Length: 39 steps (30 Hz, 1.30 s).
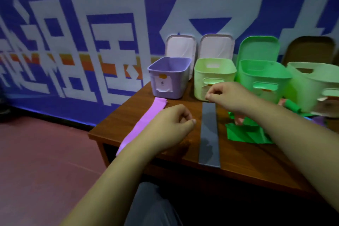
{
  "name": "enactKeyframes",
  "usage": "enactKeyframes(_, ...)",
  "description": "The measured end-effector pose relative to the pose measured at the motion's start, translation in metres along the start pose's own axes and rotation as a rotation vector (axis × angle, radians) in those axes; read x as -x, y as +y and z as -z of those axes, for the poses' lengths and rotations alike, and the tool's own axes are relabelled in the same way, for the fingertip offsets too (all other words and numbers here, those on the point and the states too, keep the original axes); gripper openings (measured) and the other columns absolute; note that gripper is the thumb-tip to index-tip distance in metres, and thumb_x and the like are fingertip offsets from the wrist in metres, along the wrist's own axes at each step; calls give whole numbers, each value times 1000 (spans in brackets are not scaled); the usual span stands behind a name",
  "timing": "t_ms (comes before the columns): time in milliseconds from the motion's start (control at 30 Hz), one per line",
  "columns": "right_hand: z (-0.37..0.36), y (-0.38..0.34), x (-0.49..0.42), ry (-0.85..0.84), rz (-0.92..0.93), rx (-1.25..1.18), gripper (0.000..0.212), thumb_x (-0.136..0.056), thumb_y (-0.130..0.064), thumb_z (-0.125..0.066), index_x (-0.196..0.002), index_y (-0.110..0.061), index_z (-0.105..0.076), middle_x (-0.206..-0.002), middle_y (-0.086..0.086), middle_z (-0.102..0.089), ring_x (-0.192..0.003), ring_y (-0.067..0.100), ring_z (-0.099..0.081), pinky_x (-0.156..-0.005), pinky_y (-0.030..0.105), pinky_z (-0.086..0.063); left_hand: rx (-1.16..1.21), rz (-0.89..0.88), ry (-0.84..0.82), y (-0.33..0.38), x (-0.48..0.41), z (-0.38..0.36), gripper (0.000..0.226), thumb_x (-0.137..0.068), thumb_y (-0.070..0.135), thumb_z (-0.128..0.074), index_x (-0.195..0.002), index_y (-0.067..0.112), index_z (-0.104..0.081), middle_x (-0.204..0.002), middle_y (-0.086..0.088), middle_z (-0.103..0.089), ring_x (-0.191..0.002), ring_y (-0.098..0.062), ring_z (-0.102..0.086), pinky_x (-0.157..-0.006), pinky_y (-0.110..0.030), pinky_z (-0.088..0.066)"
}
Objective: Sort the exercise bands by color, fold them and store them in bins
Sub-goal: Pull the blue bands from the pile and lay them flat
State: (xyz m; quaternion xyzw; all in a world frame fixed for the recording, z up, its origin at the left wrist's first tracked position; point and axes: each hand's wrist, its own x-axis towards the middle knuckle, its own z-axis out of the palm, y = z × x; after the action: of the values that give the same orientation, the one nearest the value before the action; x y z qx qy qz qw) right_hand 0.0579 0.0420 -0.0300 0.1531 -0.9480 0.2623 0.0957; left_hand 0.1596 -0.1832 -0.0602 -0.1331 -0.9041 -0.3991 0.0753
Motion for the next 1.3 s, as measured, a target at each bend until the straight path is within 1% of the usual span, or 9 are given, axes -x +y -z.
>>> enactKeyframes(133, 40, 55, 37, 119, -54, 38, 9, -98, -34, -72, -92, -32, -79, -89, -12, -75, -87, 10, -69, -73, 29, -48, 48, -149, -146, 41, -44, -38, 8, -100, 22, -70, -97, 15, -68, -62, 7, -65, -64, -15, -67, -65, -36, -59)
enactKeyframes(233, 54, 95, 58, 155, -98, 26, 14, -98, -31, -71, -85, -36, -74, -82, -18, -71, -82, 5, -66, -66, 26, -43, -8, -221, -242, 65, -80, -61, 4, -100, 20, -67, -99, 17, -69, -68, 5, -68, -63, -10, -68, -56, -23, -52)
enactKeyframes(400, 47, 131, 74, 174, -120, 14, 12, -103, -33, -66, -97, -29, -76, -93, -16, -69, -87, 2, -63, -73, 28, -50, -198, -285, -263, 71, -141, -97, 11, -94, 31, -74, -105, 29, -72, -92, 9, -71, -86, -13, -68, -84, -38, -59)
enactKeyframes(533, 30, 145, 72, 166, -85, 100, 16, -103, -36, -61, -105, -30, -75, -101, -14, -68, -94, 9, -61, -86, 42, -56, -278, -271, -465, 60, -173, -113, 48, -88, 28, -81, -133, 31, -65, -121, 11, -67, -101, -9, -66, -93, -30, -55)
enactKeyframes(767, 23, 158, 75, 103, -23, 131, 17, -98, -48, -62, -113, -42, -67, -101, -22, -59, -102, 8, -54, -88, 39, -54, -152, -414, -535, 27, -188, -127, 64, -84, 26, -85, -142, 40, -59, -133, 18, -60, -116, 1, -60, -95, -23, -50)
enactKeyframes(933, 22, 160, 70, 95, -27, 164, 20, -97, -40, -64, -116, -40, -65, -103, -21, -57, -104, 11, -52, -89, 41, -53, -88, -626, -478, 35, -184, -119, 42, -84, 36, -89, -123, 38, -74, -132, 6, -57, -131, -13, -53, -114, -31, -41)
enactKeyframes(1033, 20, 160, 71, 103, -23, 146, 20, -97, -38, -64, -116, -41, -65, -102, -21, -57, -103, 10, -52, -89, 39, -52, -89, -603, -519, 33, -181, -123, 29, -86, 34, -87, -114, 38, -79, -128, 10, -58, -127, -9, -56, -111, -32, -44)
enactKeyframes(1200, 22, 159, 76, 100, -25, 132, 22, -99, -37, -65, -120, -40, -66, -105, -22, -56, -105, 8, -52, -92, 37, -51, -46, -482, -414, 27, -181, -129, 41, -86, 26, -88, -122, 28, -71, -117, 13, -66, -106, -2, -65, -88, -25, -54)
enactKeyframes(1300, 23, 159, 78, 106, -17, 122, 22, -99, -37, -64, -121, -40, -67, -104, -23, -55, -105, 7, -51, -93, 37, -51, 40, -399, -398, 26, -179, -127, 37, -83, 29, -91, -115, 30, -73, -106, 13, -72, -96, -5, -69, -85, -33, -60)
